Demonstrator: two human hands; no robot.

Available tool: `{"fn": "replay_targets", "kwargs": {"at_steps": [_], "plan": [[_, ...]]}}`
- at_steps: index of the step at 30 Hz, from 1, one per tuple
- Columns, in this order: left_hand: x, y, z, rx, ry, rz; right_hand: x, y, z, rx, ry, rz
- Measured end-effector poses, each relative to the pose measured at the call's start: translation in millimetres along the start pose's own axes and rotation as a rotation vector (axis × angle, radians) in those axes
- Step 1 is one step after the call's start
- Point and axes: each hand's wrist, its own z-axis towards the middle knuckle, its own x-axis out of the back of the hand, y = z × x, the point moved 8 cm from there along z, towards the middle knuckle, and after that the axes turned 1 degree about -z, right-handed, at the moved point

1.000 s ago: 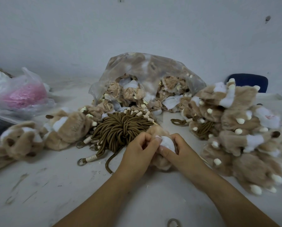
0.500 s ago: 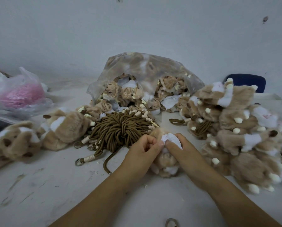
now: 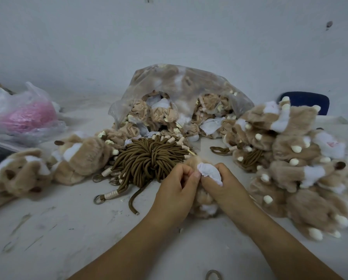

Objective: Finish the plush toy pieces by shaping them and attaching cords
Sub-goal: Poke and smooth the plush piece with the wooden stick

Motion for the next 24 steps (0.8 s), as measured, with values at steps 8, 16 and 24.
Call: {"fn": "replay_targets", "kwargs": {"at_steps": [8,16,24], "plan": [[-5,5,1,-0.066,-0.030,0.134,1,14,0,-0.097,0.118,0.029],[-8,1,-1,-0.013,-0.025,0.086,-2,12,1,-0.079,0.008,0.243],[0,-6,0,0.047,0.043,0.073,-2,10,2,-0.034,-0.038,0.161]]}}
